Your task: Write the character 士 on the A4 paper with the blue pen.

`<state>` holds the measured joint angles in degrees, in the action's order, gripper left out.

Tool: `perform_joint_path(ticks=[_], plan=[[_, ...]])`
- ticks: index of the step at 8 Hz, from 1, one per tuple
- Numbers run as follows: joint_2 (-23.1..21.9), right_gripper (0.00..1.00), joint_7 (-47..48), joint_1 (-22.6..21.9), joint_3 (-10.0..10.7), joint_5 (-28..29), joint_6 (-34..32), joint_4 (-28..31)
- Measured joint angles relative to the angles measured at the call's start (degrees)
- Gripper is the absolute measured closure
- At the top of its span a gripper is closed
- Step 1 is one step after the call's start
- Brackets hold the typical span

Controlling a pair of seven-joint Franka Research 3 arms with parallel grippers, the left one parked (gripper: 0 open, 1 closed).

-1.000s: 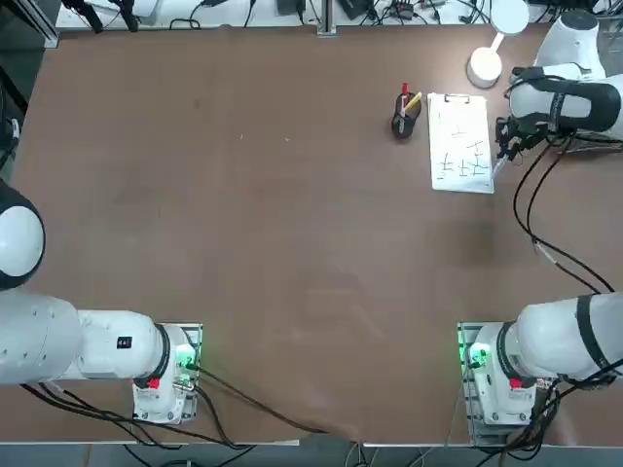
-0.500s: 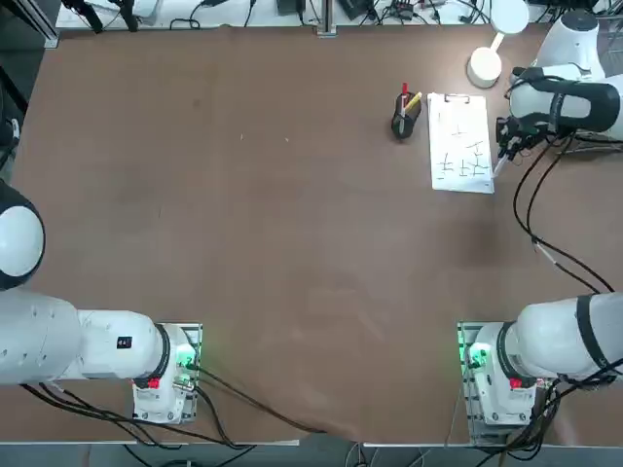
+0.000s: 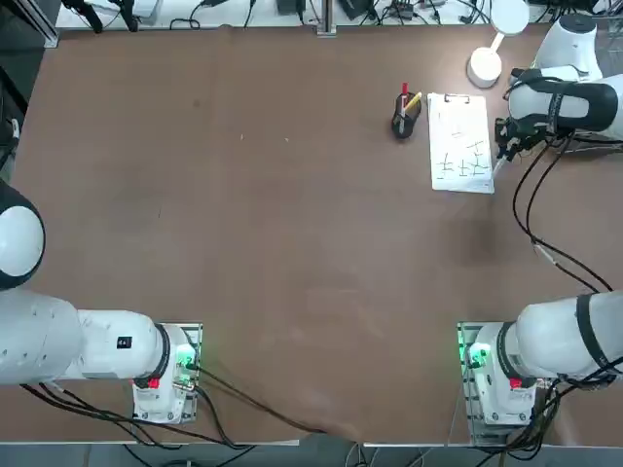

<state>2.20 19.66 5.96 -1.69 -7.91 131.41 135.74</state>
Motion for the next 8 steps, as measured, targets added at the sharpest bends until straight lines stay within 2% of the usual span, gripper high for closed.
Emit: perform_joint_path(ticks=[8], plan=[[0.2,0.8,0.1,0.0,0.0,0.0,0.26,0.0]])
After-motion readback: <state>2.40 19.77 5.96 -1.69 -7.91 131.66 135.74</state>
